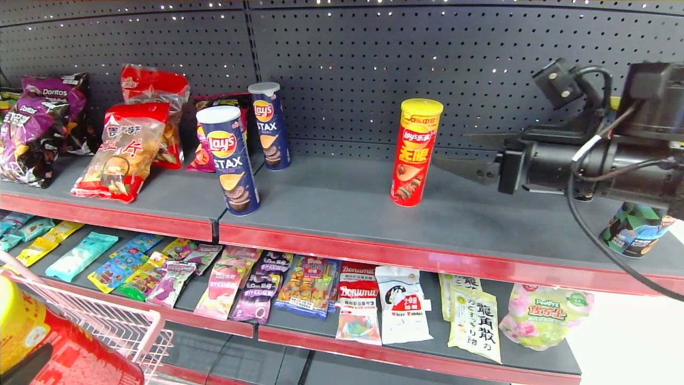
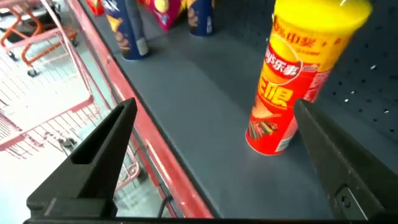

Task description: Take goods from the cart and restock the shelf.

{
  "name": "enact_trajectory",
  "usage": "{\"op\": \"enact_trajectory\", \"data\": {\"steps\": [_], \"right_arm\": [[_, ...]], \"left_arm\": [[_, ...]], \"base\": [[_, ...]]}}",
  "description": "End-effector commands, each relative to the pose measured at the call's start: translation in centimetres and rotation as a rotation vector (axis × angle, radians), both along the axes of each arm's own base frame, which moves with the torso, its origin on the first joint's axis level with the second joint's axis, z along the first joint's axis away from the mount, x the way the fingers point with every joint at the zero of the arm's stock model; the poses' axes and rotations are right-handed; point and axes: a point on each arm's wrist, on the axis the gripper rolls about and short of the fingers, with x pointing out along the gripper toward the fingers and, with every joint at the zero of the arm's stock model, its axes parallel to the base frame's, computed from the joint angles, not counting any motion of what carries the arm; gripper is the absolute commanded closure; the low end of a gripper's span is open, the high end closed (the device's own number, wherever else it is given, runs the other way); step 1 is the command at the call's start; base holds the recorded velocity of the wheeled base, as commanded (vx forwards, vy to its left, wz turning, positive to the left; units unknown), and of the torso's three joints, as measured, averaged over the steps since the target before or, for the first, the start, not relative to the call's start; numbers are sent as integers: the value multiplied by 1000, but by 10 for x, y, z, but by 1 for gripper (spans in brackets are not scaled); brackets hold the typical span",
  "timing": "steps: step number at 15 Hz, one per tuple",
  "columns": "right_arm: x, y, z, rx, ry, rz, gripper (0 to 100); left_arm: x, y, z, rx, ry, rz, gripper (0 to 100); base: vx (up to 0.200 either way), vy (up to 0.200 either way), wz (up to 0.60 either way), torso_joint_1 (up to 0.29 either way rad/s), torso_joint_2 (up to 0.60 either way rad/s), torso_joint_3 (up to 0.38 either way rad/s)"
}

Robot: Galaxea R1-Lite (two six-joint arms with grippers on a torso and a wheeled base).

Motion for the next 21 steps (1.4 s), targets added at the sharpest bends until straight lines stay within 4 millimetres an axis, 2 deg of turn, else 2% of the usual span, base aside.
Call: {"op": "enact_trajectory", "data": {"steps": [1, 7, 11, 16, 21], "right_arm": [[34, 6, -24, -23, 60, -11, 0], [76, -1, -32, -40, 32, 12, 0], [86, 2, -33, -32, 24, 42, 0], [110, 7, -37, -26, 6, 51, 0], [118, -6, -42, -29, 14, 16, 0]], "left_arm": [[0, 0, 1, 0, -1, 0, 100], [1, 0, 0, 0, 2, 0, 100], [0, 0, 0, 2, 0, 0, 100], [0, 0, -1, 0, 7, 0, 100], [1, 0, -2, 0, 10, 2, 100]], "base": [[0, 0, 0, 0, 0, 0], [0, 0, 0, 0, 0, 0], [0, 0, 0, 0, 0, 0], [0, 0, 0, 0, 0, 0], [0, 0, 0, 0, 0, 0]]}}
